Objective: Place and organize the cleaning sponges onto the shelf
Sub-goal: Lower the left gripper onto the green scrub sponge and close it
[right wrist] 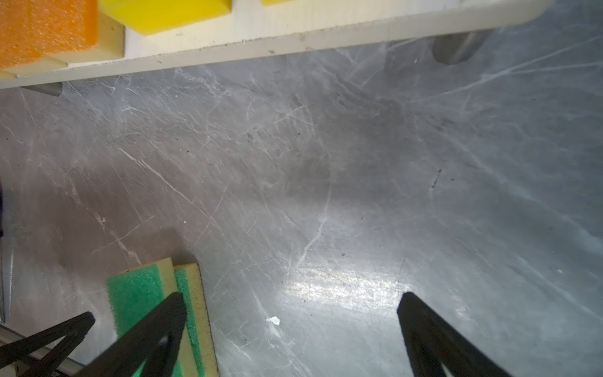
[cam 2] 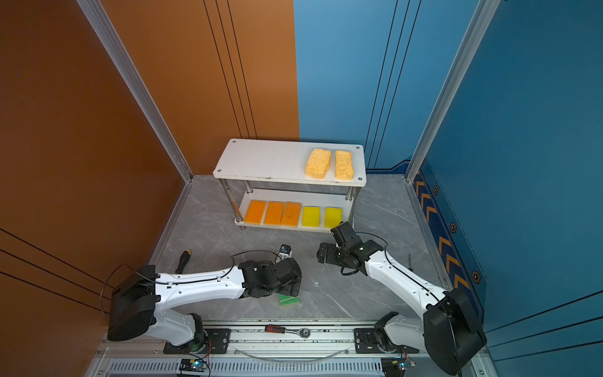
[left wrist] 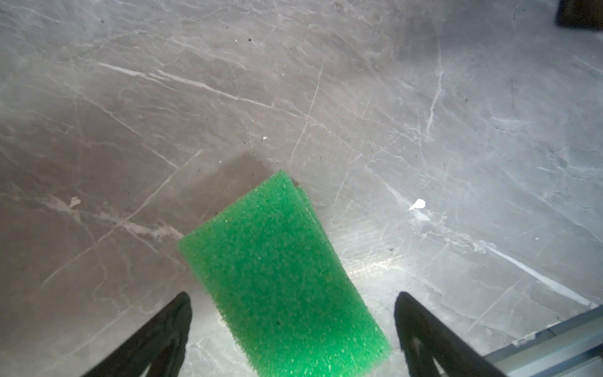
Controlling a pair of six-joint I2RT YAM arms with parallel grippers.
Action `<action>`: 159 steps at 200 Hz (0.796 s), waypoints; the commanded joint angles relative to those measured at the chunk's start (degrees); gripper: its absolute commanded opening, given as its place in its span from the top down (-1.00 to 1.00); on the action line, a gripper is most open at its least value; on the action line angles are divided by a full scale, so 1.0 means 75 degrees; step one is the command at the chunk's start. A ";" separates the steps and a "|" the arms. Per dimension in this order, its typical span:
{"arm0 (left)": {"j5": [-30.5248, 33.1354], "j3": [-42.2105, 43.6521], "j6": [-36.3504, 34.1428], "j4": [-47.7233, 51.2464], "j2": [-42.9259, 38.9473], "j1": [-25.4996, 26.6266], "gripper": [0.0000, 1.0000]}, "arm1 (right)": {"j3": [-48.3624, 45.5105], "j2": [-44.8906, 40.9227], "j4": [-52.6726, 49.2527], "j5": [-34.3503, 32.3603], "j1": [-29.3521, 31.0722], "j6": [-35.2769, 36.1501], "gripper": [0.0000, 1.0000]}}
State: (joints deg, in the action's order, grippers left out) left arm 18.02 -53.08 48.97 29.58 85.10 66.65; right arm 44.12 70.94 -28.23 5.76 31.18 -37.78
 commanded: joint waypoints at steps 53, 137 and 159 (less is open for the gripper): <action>0.0396 -0.0167 0.0469 0.0684 0.0034 0.0226 -0.96 | -0.0244 -0.0279 0.0108 0.0020 -0.0039 -0.0069 -1.00; -0.0243 0.0060 0.0461 0.0057 0.0435 0.0045 -0.96 | -0.0302 -0.0223 0.0172 0.0018 -0.0033 -0.0062 -1.00; -0.0467 0.0190 0.0467 -0.0190 0.0488 -0.0069 -0.97 | -0.0285 -0.0177 0.0185 0.0006 -0.0044 -0.0072 -1.00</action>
State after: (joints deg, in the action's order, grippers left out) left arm 17.17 -53.12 52.36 30.28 87.79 67.18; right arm 42.54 69.63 -27.75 5.78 31.07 -37.78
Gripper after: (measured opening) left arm 0.979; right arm 0.998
